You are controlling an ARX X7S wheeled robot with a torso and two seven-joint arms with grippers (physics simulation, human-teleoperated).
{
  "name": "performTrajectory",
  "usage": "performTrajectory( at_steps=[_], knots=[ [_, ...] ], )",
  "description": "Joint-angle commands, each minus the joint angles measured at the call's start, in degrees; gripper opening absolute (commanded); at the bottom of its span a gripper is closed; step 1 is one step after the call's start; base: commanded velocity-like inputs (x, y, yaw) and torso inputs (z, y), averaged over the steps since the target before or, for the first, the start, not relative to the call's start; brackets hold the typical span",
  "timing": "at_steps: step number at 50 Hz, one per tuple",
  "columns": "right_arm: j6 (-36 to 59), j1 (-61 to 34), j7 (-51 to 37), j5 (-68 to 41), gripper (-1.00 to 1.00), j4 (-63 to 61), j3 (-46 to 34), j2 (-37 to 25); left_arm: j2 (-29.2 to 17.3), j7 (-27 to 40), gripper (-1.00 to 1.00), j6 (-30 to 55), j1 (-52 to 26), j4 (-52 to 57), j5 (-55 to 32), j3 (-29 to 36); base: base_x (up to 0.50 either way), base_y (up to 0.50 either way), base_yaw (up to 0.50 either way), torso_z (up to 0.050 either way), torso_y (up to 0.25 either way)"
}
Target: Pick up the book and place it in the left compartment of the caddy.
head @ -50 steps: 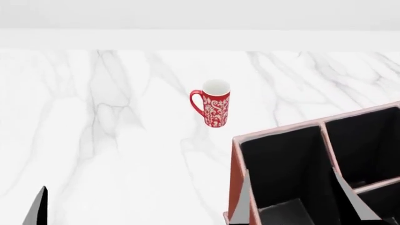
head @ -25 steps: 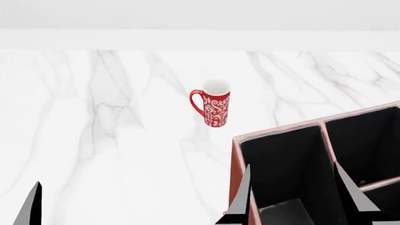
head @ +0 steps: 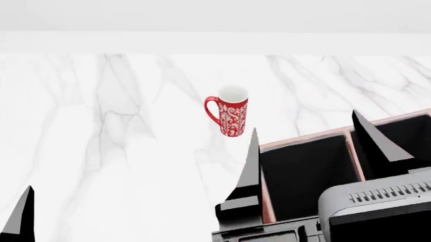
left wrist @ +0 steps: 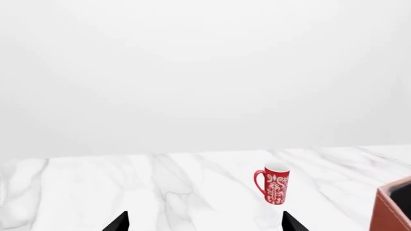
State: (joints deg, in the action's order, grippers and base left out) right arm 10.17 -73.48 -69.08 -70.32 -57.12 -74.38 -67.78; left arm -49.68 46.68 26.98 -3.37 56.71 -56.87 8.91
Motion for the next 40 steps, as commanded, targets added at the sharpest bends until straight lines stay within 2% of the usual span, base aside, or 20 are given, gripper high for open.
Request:
performTrajectory(
  at_steps=[1,7,16,31,40],
  knots=[
    [3.1,-8.9,13.5,-10.0,1.0,4.5,1.0,0.4,-0.7,0.1,1.0,-0.5,-0.3,-0.5,-0.9,-0.3,0.0,0.0,0.0,0.0,0.0],
    [4.9,-14.1,18.7,-17.1,1.0,8.4,3.2,1.6,-1.1,0.2,1.0,-0.8,-0.4,-1.0,-1.7,-0.9,0.0,0.0,0.0,0.0,0.0],
    [11.3,-20.9,25.6,-22.1,1.0,14.6,4.5,3.7,-1.4,0.2,1.0,-1.0,-0.9,-1.4,-1.9,-0.9,0.0,0.0,0.0,0.0,0.0],
    [20.8,-26.6,32.4,-24.5,1.0,20.4,3.2,8.1,-2.7,-0.8,1.0,-2.1,-1.5,-4.8,-3.7,-2.9,0.0,0.0,0.0,0.0,0.0],
    [24.8,-28.2,40.5,-21.2,1.0,26.1,1.8,11.8,-2.9,-1.5,1.0,-2.5,-2.5,-8.6,-3.9,-4.0,0.0,0.0,0.0,0.0,0.0]
  ],
)
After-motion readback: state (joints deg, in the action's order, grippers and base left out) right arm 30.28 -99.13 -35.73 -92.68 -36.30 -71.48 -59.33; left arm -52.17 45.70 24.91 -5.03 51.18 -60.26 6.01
